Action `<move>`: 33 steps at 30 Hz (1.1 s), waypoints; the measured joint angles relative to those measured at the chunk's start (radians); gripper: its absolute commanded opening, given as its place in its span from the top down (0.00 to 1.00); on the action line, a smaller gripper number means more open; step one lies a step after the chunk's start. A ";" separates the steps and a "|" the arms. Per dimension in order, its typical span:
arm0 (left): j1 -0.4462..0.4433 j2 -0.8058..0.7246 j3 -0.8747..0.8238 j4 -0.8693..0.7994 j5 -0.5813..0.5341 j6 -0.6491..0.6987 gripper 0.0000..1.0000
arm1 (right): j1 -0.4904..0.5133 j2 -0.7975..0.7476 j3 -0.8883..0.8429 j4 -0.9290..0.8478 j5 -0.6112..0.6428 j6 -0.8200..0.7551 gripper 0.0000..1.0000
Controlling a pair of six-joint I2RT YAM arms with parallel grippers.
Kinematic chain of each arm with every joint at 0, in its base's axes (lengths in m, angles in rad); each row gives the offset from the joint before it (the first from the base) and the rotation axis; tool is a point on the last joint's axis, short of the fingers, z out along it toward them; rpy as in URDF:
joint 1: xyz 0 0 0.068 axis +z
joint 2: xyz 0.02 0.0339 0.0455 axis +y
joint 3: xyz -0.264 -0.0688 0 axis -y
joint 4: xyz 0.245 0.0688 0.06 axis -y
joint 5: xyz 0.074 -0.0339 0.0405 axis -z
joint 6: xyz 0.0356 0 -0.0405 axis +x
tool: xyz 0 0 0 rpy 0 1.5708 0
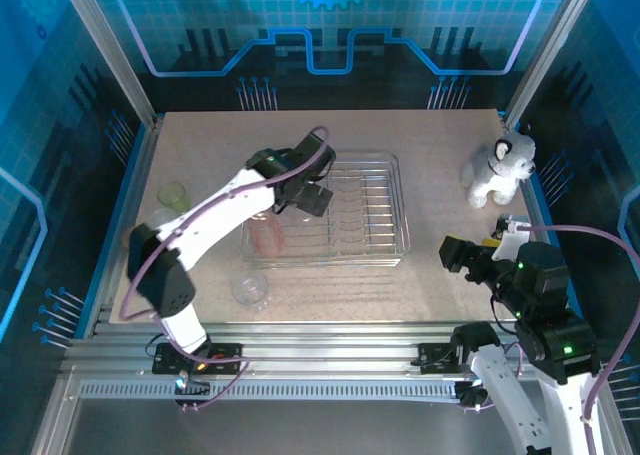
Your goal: Load the cups into the dish rack
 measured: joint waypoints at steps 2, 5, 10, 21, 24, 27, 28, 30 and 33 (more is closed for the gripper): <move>0.000 -0.121 -0.080 0.051 -0.011 -0.004 0.01 | -0.001 0.027 0.008 -0.004 -0.066 0.031 0.12; 0.000 -0.331 -0.225 0.124 -0.042 -0.008 0.01 | 0.001 0.083 0.010 -0.009 -0.158 0.080 0.15; 0.000 -0.690 -0.482 0.237 -0.101 -0.034 0.01 | 0.086 0.142 0.002 -0.010 -0.212 0.160 0.19; 0.000 -1.074 -0.694 0.243 -0.200 -0.122 0.00 | 0.776 0.689 0.137 0.096 0.099 0.266 0.16; 0.000 -1.111 -0.708 0.220 -0.238 -0.169 0.01 | 0.863 0.887 0.245 0.151 0.154 0.266 0.17; 0.000 -1.154 -0.728 0.180 -0.291 -0.236 0.01 | 0.927 1.061 0.362 0.188 0.181 0.278 0.20; 0.000 -1.170 -0.735 0.159 -0.313 -0.271 0.00 | 0.944 1.118 0.403 0.196 0.183 0.284 0.22; 0.000 -1.202 -0.749 0.124 -0.345 -0.327 0.01 | 0.970 1.221 0.477 0.204 0.184 0.291 0.23; 0.000 -1.259 -0.779 0.085 -0.378 -0.382 0.00 | 1.006 1.369 0.580 0.209 0.188 0.299 0.28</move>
